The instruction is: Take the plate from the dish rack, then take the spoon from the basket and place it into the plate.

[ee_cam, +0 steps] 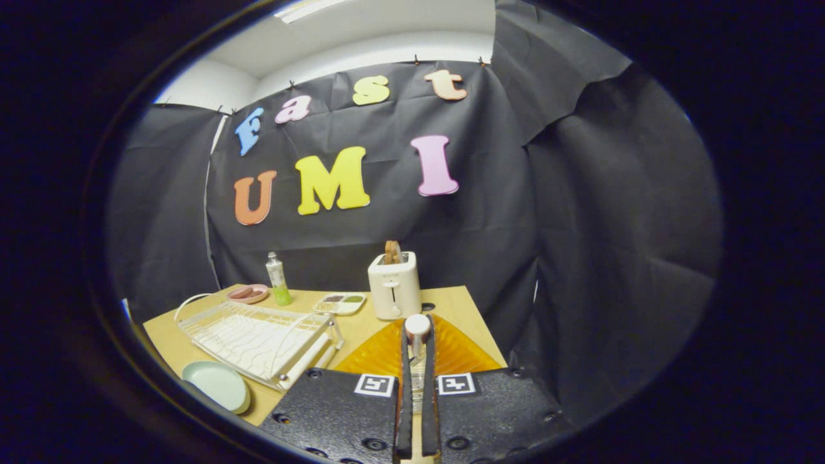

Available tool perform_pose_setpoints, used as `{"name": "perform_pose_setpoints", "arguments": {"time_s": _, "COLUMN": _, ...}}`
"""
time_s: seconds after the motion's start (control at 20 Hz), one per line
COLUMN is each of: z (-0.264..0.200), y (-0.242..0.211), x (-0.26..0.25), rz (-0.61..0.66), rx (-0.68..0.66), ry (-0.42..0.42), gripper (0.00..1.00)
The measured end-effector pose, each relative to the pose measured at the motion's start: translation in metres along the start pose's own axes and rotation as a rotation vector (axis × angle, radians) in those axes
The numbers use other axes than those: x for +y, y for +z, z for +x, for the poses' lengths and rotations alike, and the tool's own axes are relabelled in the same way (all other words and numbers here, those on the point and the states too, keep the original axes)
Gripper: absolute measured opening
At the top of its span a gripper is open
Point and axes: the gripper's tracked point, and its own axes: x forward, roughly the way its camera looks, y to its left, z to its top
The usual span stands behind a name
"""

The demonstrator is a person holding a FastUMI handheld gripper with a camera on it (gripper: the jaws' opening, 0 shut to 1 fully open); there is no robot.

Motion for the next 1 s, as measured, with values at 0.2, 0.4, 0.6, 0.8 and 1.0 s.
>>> {"name": "perform_pose_setpoints", "arguments": {"time_s": 0.2, "z": -0.033, "y": 0.025, "x": 0.046, "rz": -0.007, "rx": -0.009, "ry": 0.101, "gripper": 0.11}}
{"name": "perform_pose_setpoints", "arguments": {"time_s": 0.4, "z": -0.055, "y": 0.030, "x": 0.110, "rz": -0.083, "rx": 0.013, "ry": 0.219, "gripper": 0.11}}
{"name": "perform_pose_setpoints", "arguments": {"time_s": 0.6, "z": -0.069, "y": 0.024, "x": 0.180, "rz": -0.133, "rx": 0.070, "ry": 0.351, "gripper": 0.11}}
{"name": "perform_pose_setpoints", "arguments": {"time_s": 0.8, "z": -0.070, "y": -0.012, "x": 0.251, "rz": -0.181, "rx": 0.199, "ry": 0.512, "gripper": 0.11}}
{"name": "perform_pose_setpoints", "arguments": {"time_s": 1.0, "z": -0.071, "y": -0.042, "x": 0.290, "rz": -0.225, "rx": 0.299, "ry": 0.594, "gripper": 0.11}}
